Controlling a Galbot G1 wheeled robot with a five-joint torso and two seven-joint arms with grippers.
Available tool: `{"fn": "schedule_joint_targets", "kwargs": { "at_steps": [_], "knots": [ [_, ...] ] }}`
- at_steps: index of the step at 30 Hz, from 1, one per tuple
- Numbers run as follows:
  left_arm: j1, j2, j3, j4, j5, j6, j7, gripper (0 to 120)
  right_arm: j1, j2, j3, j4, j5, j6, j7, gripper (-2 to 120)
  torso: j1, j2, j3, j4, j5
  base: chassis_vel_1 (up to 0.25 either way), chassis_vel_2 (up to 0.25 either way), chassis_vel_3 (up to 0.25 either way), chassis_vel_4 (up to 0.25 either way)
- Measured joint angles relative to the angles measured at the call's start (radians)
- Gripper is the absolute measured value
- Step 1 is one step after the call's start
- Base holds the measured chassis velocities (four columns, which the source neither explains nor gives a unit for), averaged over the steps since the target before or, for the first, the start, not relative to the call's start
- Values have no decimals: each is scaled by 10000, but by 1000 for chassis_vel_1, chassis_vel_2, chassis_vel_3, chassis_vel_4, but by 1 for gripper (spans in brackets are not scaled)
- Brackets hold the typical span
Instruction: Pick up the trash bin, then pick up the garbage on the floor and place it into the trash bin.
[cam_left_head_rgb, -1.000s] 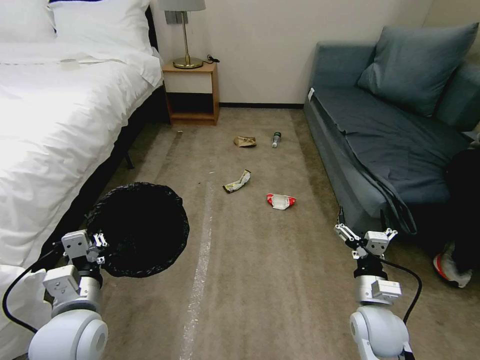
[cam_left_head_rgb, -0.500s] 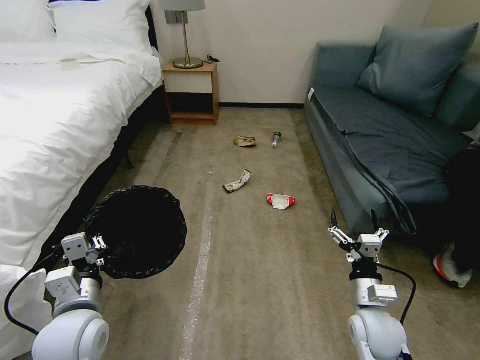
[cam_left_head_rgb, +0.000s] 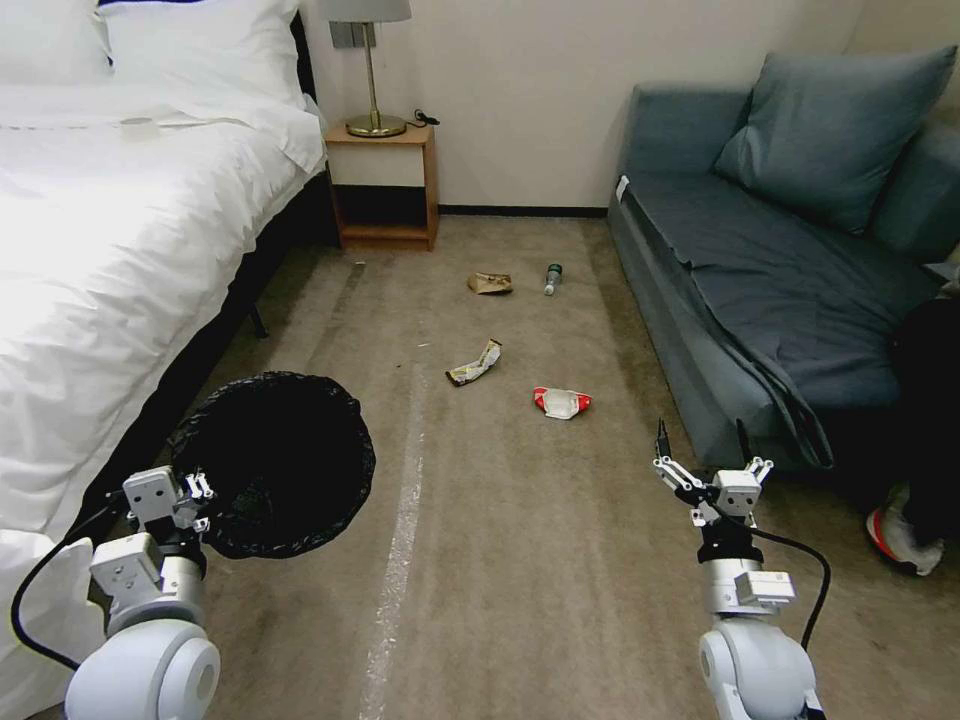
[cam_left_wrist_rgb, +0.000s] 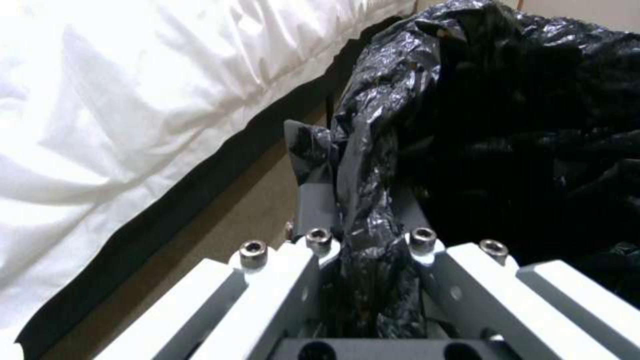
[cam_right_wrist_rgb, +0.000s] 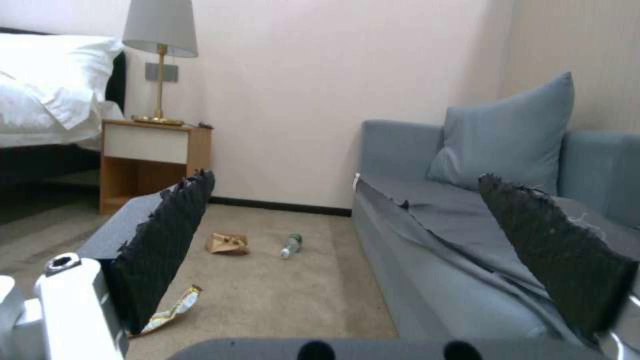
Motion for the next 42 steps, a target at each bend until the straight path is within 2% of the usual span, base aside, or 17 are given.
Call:
{"fn": "schedule_joint_targets", "kwargs": {
  "at_steps": [24, 42],
  "knots": [
    [-99, 49, 41, 215, 53, -104, 42, 4, 96, 11, 101, -171, 51, 145, -250, 100, 0, 0, 0, 0, 0, -8, 8, 9, -6],
    [-12, 53, 63, 113, 74, -168, 78, 4, 64, 47, 182, -161, 46, 244, -345, 100, 0, 0, -1, 0, 0, -18, 21, 20, -17]
  ]
}}
